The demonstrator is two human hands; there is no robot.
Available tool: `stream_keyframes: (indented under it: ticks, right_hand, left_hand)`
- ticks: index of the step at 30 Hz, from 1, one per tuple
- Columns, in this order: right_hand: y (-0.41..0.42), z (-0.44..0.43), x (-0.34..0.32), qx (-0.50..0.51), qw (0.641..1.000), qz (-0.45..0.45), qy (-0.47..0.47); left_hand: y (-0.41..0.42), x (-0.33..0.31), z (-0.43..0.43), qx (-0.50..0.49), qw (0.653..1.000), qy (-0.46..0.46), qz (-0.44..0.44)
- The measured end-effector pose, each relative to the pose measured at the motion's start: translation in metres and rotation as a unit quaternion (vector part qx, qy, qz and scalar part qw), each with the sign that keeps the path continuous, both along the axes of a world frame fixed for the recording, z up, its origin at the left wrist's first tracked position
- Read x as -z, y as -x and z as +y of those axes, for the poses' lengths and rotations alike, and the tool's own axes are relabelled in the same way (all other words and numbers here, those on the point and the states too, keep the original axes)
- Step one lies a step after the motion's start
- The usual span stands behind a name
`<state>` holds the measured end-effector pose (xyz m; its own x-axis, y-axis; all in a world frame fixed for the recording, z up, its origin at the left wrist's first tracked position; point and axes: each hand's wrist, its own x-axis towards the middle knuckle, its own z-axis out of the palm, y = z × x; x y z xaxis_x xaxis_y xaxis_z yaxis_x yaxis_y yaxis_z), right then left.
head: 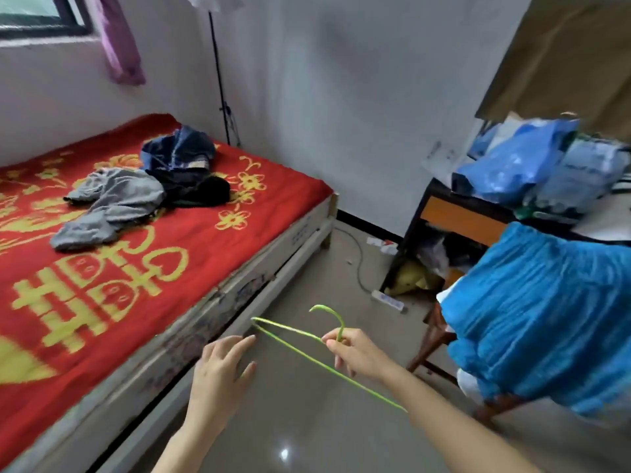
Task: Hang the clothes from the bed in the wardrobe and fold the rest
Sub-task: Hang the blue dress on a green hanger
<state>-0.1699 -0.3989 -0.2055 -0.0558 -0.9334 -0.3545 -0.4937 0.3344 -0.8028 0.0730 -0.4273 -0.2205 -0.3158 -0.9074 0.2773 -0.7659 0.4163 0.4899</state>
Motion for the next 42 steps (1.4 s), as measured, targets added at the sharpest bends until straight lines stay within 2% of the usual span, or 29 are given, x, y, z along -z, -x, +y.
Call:
stream_keyframes:
  ticks: [3, 7, 11, 15, 20, 25, 28, 33, 36, 39, 42]
  right_hand:
    - [0.019, 0.034, 0.014, 0.088, 0.996, 0.004, -0.02]
    - [0.052, 0.092, 0.024, 0.227, 0.972, 0.007, -0.061]
    - [0.1, 0.134, 0.014, 0.338, 0.939, 0.009, -0.06]
    - [0.152, 0.15, -0.015, 0.386, 0.922, 0.021, -0.014]
    - [0.22, 0.154, -0.069, 0.428, 0.896, -0.013, 0.118]
    - [0.287, 0.183, -0.116, 0.48, 0.838, -0.021, 0.258]
    - [0.32, 0.199, -0.127, 0.525, 0.793, 0.018, 0.307]
    - [0.362, 0.205, -0.124, 0.556, 0.775, 0.115, 0.276]
    - [0.37, 0.207, -0.112, 0.571, 0.768, 0.147, 0.25]
    - [0.375, 0.211, -0.105, 0.576, 0.753, 0.176, 0.266]
    - [0.376, 0.211, -0.102, 0.569, 0.75, 0.177, 0.288]
  left_hand:
    - [0.019, 0.016, -0.003, 0.036, 0.998, -0.056, -0.004]
    - [0.059, 0.032, 0.002, 0.116, 0.985, -0.125, -0.004]
    - [0.115, 0.028, 0.004, 0.199, 0.972, -0.128, -0.01]
    - [0.177, 0.019, 0.0, 0.241, 0.964, -0.111, -0.015]
    - [0.266, 0.004, -0.001, 0.251, 0.964, -0.088, -0.007]
    - [0.368, -0.016, 0.013, 0.268, 0.962, -0.059, 0.008]
    - [0.427, -0.026, 0.021, 0.27, 0.961, -0.039, -0.031]
    - [0.525, -0.049, 0.033, 0.268, 0.958, -0.04, -0.089]
    - [0.568, -0.051, 0.044, 0.271, 0.95, -0.103, -0.116]
    - [0.603, -0.047, 0.061, 0.247, 0.943, -0.181, -0.127]
    - [0.618, -0.042, 0.069, 0.203, 0.954, -0.188, -0.119]
